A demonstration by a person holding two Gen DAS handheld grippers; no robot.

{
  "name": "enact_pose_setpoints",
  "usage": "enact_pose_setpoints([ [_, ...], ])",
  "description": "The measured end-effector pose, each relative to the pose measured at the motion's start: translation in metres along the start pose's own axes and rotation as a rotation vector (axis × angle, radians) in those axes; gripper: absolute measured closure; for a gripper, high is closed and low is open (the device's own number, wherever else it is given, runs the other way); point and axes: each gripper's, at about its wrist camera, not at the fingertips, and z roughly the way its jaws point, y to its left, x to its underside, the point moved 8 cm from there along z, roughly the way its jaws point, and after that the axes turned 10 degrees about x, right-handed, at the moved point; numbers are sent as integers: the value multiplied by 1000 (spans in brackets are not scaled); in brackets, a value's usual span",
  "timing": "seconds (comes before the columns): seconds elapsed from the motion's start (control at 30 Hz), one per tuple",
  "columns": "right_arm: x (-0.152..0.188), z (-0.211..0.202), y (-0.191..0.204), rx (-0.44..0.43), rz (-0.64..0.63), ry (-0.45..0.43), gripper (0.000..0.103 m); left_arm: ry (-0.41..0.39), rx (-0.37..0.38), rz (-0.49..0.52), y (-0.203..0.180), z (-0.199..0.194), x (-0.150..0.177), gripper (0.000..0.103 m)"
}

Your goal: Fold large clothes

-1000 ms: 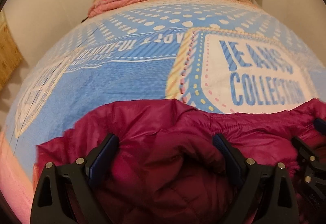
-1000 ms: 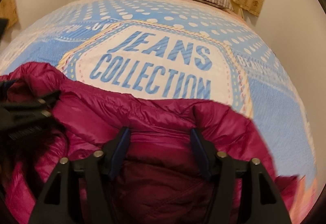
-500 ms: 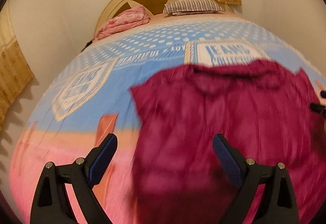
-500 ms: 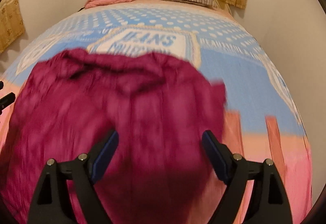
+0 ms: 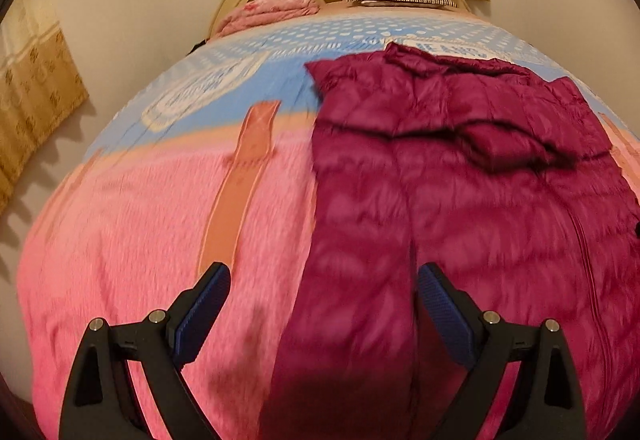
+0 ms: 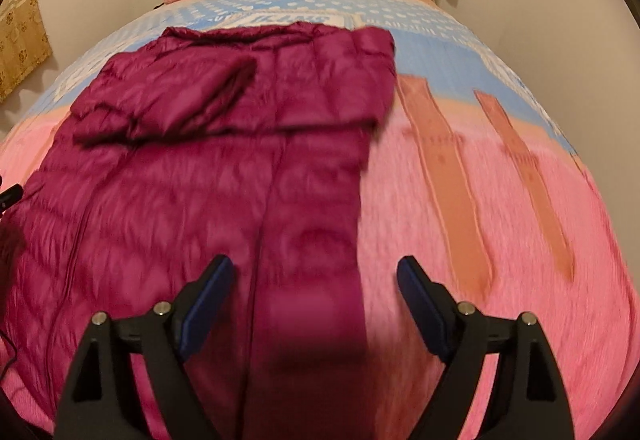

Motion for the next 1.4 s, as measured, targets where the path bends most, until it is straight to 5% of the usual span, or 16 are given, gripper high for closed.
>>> enact_pose_setpoints([
  [0.5,83,-40,-10,-13,67,-20,16,11,28,-18,4,-36,88,8],
  [1.2,129,-64,-4,-30,91,-53,20,12,92,-52,-8,-50,116,9],
  [1.4,132,-68,-4,-40,97,-60,29,24,146,-65,-14,-51,118,27],
])
